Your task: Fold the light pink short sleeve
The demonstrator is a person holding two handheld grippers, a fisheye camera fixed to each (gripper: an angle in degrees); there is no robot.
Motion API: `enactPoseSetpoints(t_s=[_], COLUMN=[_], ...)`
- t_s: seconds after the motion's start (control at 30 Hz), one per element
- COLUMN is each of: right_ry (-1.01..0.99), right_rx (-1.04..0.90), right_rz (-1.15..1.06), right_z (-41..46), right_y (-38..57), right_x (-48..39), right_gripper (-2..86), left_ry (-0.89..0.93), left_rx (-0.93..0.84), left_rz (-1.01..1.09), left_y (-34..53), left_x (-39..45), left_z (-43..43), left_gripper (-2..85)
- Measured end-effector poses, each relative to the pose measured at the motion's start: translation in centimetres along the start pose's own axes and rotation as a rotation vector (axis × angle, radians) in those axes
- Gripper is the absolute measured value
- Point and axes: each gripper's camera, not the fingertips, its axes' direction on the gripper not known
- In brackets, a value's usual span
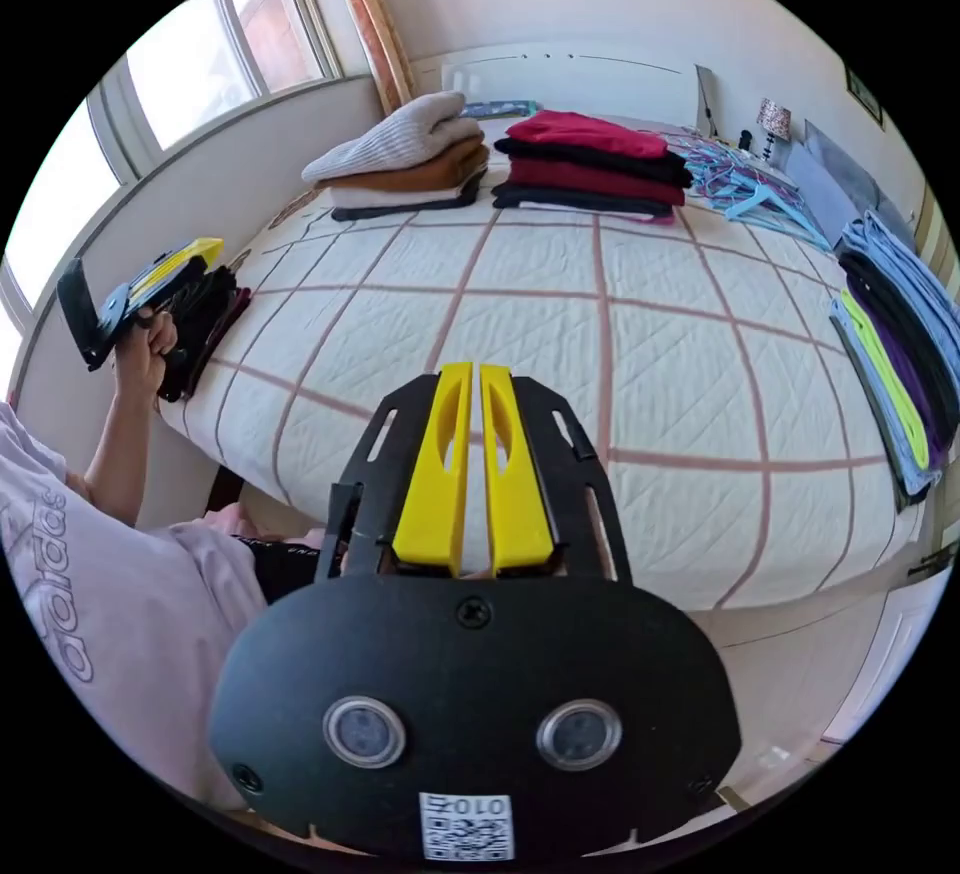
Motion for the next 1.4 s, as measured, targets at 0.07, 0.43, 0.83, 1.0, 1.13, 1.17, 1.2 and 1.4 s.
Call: enactPoseSetpoints(t_s=[0.07,0.43,0.83,1.0,1.13,1.17,1.2,1.4], right_ry=[0.016,0.069,0.120,0.014,-0.030,-0.044,-0.052,-0.039], right_rx=[0.048,0.578,0.623,0.654,0.682,0.685,0.681,0.689], right_rz=[-0.035,-0.271,-0.441,-0.473,-0.482,-0.489,-0.511,-0.552], right_z=[-0.8,-6.6,-2.6,-1.5,-0.8,-0.5,0.0,1.7], right_y=[2.0,13.0,20.8,22.9,24.0,24.4,24.8,26.4], right_x=[-3.2,-15.8,-21.1,-20.9,-20.7,-20.5,-20.5,-20.4], right_gripper=[2.4,7.0,12.4,17.8,19.2,18.6,17.5,15.6], left_ry=[-0.171,-0.538,-0.399,-0.387,-0.414,-0.383,-0.372,-0.340], left_rx=[0.005,0.119,-0.060,-0.137,-0.222,-0.211,-0.208,-0.221], left_rz=[0.000,-0.265,-0.395,-0.332,-0.201,-0.193,-0.193,-0.204], left_y=[2.6,13.3,21.0,21.9,21.5,21.5,21.5,21.6], left_x=[-0.6,-8.1,-13.9,-14.8,-16.0,-16.6,-17.0,-19.2], left_z=[-5.8,-22.8,-25.4,-25.7,-25.8,-25.8,-25.7,-25.1], left_gripper=[0.0,4.6,10.1,13.6,14.5,14.4,14.4,13.5])
